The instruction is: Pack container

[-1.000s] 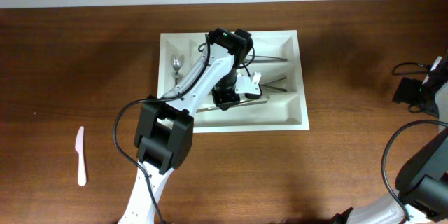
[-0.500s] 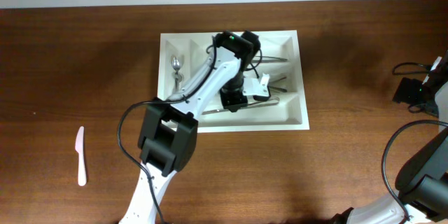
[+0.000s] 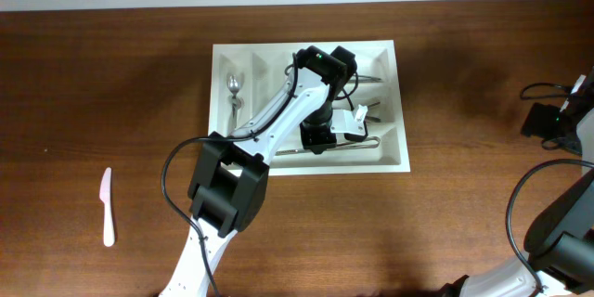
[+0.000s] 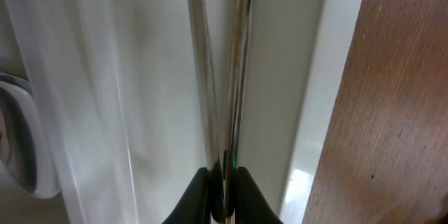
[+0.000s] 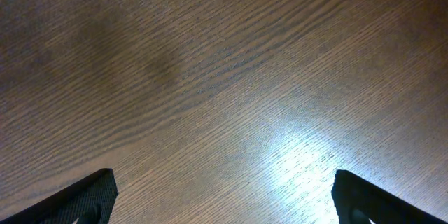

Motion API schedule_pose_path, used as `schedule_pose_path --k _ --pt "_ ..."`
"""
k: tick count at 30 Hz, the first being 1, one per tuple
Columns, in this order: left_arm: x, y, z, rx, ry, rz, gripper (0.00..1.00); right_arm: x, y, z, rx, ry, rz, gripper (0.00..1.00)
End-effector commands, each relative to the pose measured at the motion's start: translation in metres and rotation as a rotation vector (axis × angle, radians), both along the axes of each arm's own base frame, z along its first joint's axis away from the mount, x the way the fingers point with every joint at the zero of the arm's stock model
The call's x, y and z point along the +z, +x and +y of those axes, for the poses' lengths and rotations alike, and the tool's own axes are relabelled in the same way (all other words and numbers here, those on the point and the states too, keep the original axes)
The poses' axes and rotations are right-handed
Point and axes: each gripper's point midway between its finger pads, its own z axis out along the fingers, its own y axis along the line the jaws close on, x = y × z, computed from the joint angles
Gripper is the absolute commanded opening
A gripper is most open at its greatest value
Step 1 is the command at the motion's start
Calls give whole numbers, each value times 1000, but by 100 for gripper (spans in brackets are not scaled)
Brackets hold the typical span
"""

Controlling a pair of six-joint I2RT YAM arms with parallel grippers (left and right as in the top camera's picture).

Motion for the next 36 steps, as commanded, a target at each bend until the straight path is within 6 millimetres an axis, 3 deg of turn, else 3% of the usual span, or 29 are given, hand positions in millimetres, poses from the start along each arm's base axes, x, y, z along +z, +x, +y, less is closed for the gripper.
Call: schedule_pose_path --k 1,4,7,11,19,21,24,29,32,33,36 --pt "13 -1 -2 -15 -33 -10 12 2 -1 2 5 -3 -1 99" --pt "13 -1 -2 -15 -33 -10 26 2 -1 2 5 -3 -1 99" --pt "13 -2 -2 -15 -32 -10 49 2 -1 2 5 -3 -1 99" --pt "13 -1 -2 -14 -34 -13 54 2 -1 2 5 -3 -1 99" --pt "14 11 -10 -12 -69 -60 54 2 -1 2 5 -3 -1 99" --pt "20 17 -14 -5 -85 -85 59 2 -1 2 5 -4 -1 99" --pt "39 35 -20 58 -101 -161 65 2 -1 2 5 -3 -1 99" --pt "99 89 -9 341 -125 -381 75 2 -1 2 5 -3 -1 99" --pt "142 110 13 484 -171 -455 81 2 -1 2 5 -3 -1 98" --pt "153 114 22 526 -183 -467 93 2 -1 2 5 -3 -1 99" --pt "180 127 60 676 -203 -493 95 2 -1 2 5 -3 -1 99"
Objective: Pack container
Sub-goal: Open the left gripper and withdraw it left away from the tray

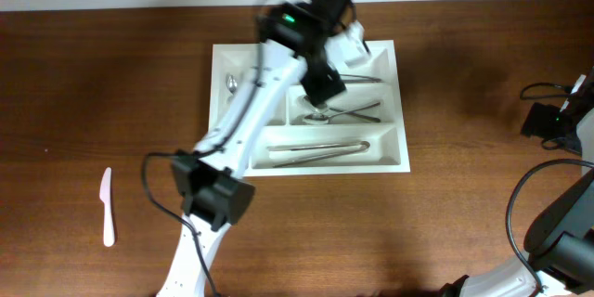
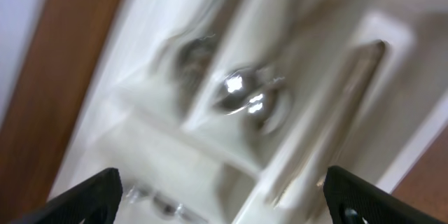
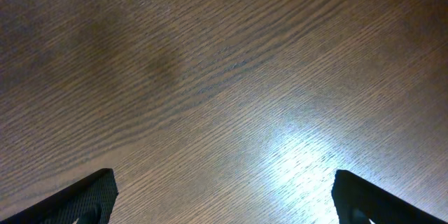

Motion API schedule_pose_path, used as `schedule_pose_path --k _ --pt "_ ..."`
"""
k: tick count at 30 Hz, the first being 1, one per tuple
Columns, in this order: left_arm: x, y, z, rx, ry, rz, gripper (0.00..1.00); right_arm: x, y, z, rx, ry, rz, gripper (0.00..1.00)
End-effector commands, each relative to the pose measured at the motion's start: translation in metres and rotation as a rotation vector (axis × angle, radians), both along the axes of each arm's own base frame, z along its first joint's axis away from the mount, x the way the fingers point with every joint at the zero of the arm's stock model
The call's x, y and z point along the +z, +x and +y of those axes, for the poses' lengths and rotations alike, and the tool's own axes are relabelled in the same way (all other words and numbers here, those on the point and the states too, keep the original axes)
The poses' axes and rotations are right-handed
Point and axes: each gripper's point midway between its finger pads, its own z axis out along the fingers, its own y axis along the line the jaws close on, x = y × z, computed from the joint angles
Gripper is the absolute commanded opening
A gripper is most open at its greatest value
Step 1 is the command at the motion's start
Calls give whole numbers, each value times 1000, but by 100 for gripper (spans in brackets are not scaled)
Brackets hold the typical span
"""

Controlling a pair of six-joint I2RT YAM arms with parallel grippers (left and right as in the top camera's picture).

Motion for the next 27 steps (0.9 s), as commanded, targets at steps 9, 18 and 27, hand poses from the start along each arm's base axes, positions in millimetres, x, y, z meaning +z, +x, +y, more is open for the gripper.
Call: schedule_pose_path --k 9,18,27 --pt "41 24 149 572 -66 42 99 2 -1 2 6 -4 -1 99" --pt "70 25 203 829 -160 9 99 2 -1 2 5 -4 -1 99" --pt "72 -29 277 1023 -5 45 99 2 -1 2 6 -4 -1 98"
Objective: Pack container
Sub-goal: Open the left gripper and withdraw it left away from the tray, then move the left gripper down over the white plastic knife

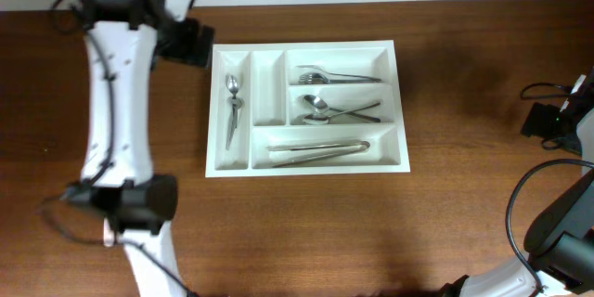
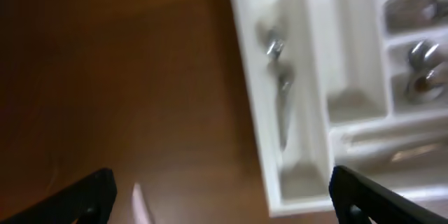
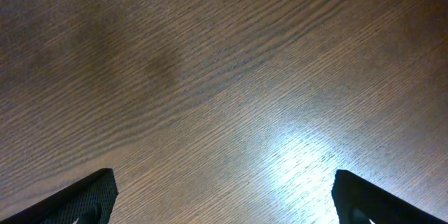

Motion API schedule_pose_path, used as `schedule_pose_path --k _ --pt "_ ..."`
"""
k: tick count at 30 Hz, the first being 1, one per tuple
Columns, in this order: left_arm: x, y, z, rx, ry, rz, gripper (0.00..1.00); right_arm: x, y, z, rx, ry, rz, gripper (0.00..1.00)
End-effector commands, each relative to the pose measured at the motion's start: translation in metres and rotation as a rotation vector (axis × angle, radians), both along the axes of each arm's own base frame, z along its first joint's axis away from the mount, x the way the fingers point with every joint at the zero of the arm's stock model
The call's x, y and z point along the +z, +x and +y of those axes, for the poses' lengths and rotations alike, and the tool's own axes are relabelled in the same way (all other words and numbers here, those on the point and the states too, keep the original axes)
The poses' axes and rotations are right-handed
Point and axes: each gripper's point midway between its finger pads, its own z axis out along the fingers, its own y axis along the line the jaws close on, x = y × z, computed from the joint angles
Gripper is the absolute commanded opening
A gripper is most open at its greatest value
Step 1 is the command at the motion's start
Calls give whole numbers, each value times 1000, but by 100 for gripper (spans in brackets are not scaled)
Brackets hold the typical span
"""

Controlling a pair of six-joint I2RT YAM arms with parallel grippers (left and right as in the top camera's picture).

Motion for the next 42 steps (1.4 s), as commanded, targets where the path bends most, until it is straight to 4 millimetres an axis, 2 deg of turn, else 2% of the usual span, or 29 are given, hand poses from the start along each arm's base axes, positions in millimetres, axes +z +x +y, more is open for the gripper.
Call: schedule_pose_path --k 1,4,7,12,18,22,28,33,35,42 --pt "-8 -37 42 170 34 86 99 2 -1 2 6 -3 -1 99" --pt "-42 -79 76 358 55 231 99 2 -1 2 6 -3 -1 99" --pt "-73 -106 96 451 44 285 99 2 -1 2 6 -3 -1 99" --pt "-117 -135 111 518 12 295 99 2 -1 2 6 -3 -1 99" --pt "-187 -193 127 574 1 479 99 2 -1 2 6 -3 -1 99" --pt "-207 -216 137 635 -15 530 99 2 -1 2 5 -3 -1 99" --pt "-209 -213 151 663 -23 493 99 2 -1 2 6 -3 -1 99" --pt "-211 -192 160 381 23 431 99 2 -1 2 6 -4 -1 99" --pt "-211 -190 161 305 36 431 99 2 -1 2 6 -3 -1 99" --pt "-217 -189 169 222 55 421 99 2 -1 2 6 -3 -1 99"
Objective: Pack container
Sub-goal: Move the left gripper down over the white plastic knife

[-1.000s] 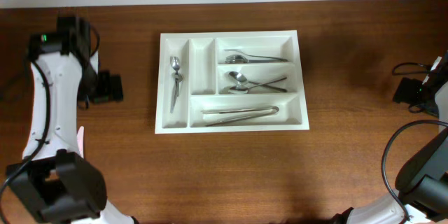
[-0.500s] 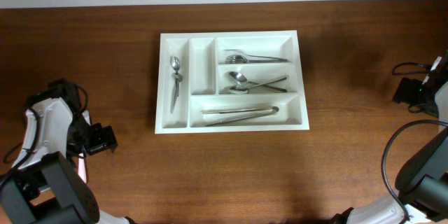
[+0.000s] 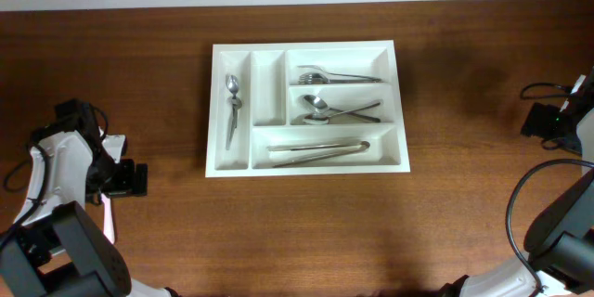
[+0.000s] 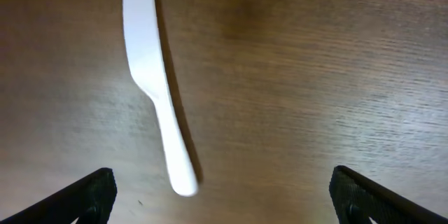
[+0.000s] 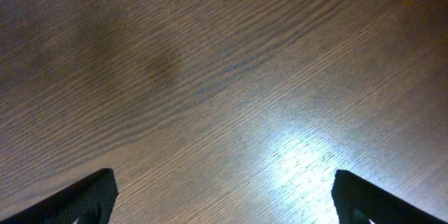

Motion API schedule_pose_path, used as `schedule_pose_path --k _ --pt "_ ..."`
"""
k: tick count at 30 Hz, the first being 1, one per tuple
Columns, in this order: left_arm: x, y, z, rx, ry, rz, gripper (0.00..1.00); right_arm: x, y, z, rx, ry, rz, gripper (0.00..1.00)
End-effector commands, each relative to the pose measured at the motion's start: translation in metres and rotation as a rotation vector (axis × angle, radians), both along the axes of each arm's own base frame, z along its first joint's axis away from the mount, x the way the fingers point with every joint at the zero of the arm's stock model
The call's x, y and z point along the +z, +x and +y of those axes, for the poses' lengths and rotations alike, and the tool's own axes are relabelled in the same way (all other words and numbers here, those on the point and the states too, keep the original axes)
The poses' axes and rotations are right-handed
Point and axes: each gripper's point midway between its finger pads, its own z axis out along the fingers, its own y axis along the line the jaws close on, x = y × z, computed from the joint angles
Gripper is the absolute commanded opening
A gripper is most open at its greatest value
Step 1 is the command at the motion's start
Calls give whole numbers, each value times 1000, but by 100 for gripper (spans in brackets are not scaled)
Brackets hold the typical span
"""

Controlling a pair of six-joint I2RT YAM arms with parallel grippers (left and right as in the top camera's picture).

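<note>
The white cutlery tray (image 3: 399, 102) sits mid-table holding two spoons (image 3: 232, 107), a fork (image 3: 339, 78), more spoons (image 3: 334, 109) and metal tongs (image 3: 320, 150). A white plastic knife (image 4: 157, 91) lies on the wood at the far left, and in the overhead view its lower end (image 3: 108, 218) shows beside the arm. My left gripper (image 4: 222, 203) hangs open just above it, the knife's handle end between the fingers but nearer the left one. My right gripper (image 5: 224, 199) is open over bare wood at the far right.
The right arm's base and cables (image 3: 557, 116) sit at the table's right edge. The left arm (image 3: 65, 162) curls along the left edge. One narrow tray compartment (image 3: 269, 88) holds nothing.
My left gripper has moved from beside the tray's back left corner to the far left of the table, and is now low over the white knife. It is still open. The right arm is unchanged.
My left gripper was first shut on the tongs in the tray's front compartment. Then it was open above the tray's back, with the tongs left lying there. After that it was beside the tray's left corner, and now it is over the knife.
</note>
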Motion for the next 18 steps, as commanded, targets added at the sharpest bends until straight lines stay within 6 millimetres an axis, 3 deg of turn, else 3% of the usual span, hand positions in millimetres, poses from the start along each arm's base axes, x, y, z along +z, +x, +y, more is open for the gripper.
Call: schedule_pose_path --k 1,12,18 --pt "-3 -4 8 -70 1 -4 99 2 -1 2 5 -4 -2 99" --pt "-22 -37 23 227 -9 8 99 2 -1 2 5 -3 -1 99" --pt "-30 -38 23 302 -36 -24 100 2 -1 2 5 -3 -1 99"
